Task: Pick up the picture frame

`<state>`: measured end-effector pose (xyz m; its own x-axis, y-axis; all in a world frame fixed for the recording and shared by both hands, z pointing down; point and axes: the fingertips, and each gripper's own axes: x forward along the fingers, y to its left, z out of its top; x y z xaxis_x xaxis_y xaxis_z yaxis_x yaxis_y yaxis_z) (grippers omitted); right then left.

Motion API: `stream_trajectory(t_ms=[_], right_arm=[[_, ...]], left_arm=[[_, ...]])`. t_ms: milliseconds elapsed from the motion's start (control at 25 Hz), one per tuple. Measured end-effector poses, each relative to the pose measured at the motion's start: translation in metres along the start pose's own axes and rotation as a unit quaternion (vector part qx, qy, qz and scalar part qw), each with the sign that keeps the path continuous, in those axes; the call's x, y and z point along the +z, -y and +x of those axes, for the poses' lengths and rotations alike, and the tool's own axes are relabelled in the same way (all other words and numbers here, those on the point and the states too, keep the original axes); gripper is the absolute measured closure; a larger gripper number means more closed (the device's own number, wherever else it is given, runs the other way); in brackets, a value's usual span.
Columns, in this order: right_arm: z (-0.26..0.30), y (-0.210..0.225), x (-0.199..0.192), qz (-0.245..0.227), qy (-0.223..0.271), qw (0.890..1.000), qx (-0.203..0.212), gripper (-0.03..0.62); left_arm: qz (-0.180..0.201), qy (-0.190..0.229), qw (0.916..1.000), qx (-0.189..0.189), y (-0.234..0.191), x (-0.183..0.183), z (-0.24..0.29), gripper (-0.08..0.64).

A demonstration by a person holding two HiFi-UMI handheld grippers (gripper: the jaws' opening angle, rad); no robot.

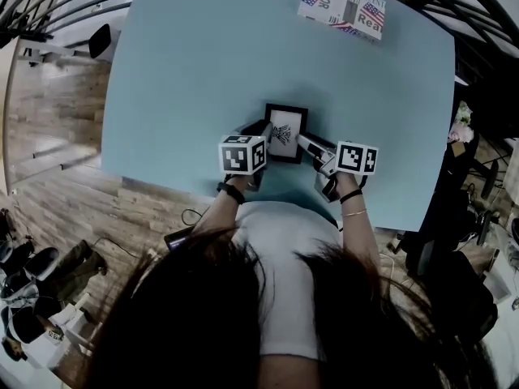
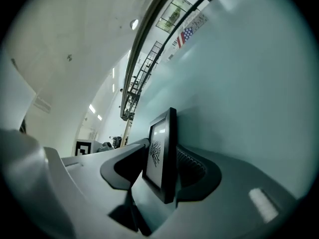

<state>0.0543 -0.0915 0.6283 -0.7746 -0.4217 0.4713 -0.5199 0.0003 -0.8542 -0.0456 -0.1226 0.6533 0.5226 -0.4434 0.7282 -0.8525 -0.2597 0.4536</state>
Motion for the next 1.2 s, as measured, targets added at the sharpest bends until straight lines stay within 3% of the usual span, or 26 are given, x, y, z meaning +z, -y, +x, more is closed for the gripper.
stream_trajectory(t_ms=[280,480,640,1000,1200], right_arm=[[0.001,0.001,0.003,0.056,-0.036,0.997,0.040,0.422],[0.000,0.003,0.006,0.049,-0.051,0.997,0.034,0.420],[0.015,-0.010,-0.004,0.063,-0.088,0.992,0.069,0.422],[0.043,-0.026,0.005,0.064,-0.064,0.992,0.085,0.423],[0.046,-0.023,0.007,0.058,-0.050,0.994,0.073,0.458]], left_arm=[[-0.017,-0.004,0.9998,-0.007,-0.001,0.000,-0.001,0.431],[-0.035,-0.007,0.9992,-0.015,-0.002,0.000,-0.001,0.431],[-0.044,-0.008,0.9988,-0.021,-0.002,0.000,-0.002,0.431],[-0.060,-0.014,0.9975,-0.035,-0.004,-0.001,-0.002,0.431],[-0.062,-0.015,0.9974,-0.035,-0.005,0.000,-0.001,0.431]])
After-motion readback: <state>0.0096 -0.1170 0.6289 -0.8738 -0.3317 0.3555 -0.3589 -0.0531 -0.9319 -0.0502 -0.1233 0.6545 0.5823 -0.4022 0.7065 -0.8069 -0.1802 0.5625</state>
